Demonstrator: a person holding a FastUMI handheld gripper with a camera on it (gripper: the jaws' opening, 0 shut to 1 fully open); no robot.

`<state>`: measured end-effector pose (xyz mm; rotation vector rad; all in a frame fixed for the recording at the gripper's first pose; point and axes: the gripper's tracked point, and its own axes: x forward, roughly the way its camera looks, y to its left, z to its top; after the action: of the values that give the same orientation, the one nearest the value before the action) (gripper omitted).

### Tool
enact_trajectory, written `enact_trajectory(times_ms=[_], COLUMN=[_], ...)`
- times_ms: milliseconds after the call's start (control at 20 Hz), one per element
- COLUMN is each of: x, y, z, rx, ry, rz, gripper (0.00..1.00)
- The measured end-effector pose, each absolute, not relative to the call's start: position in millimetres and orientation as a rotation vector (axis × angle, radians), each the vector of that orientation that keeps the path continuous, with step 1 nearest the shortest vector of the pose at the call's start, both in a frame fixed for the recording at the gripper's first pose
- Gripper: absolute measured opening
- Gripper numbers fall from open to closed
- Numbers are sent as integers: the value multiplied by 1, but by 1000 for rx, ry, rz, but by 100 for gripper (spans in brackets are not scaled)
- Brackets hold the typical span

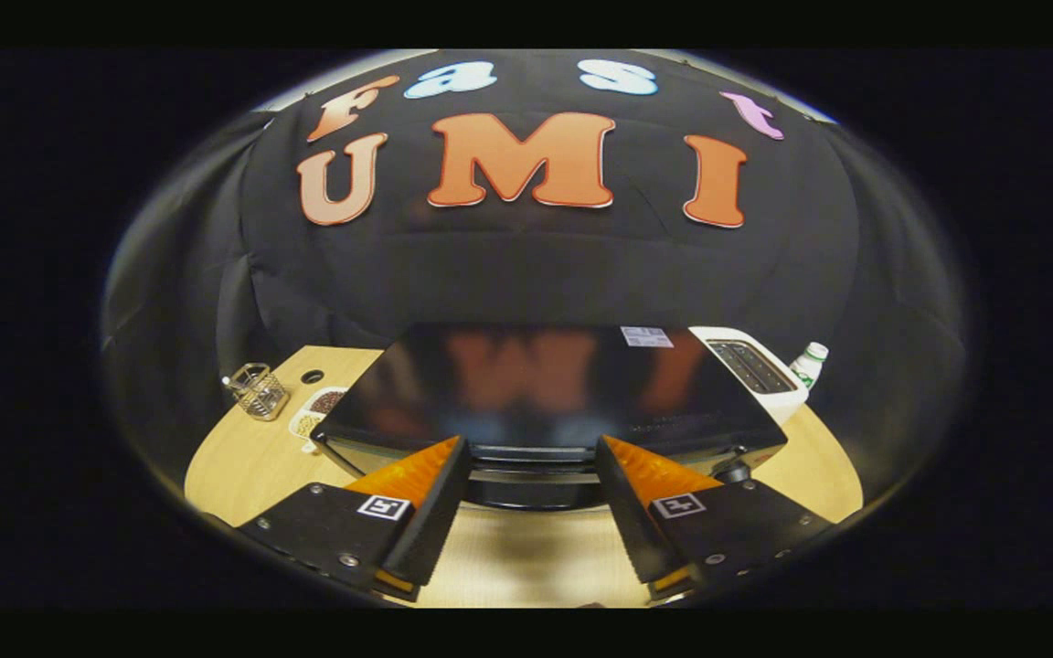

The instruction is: Open the toaster oven, put the food inside, and close the toaster oven door.

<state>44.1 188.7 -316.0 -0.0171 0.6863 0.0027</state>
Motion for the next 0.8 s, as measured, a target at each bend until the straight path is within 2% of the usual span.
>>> enact_trajectory(times_ms=[150, 250, 350, 400, 550, 800], x=[32, 0, -48, -59, -75, -74], y=[197, 200, 196, 194, 186, 181], z=[-323, -348, -386, -391, -420, -422], rx=[-26, 10, 3, 4, 1, -42], ry=[705, 852, 1080, 1108, 1139, 1097], rz=[25, 47, 57, 61, 67, 93], gripper=[73, 71, 71, 71, 71, 70])
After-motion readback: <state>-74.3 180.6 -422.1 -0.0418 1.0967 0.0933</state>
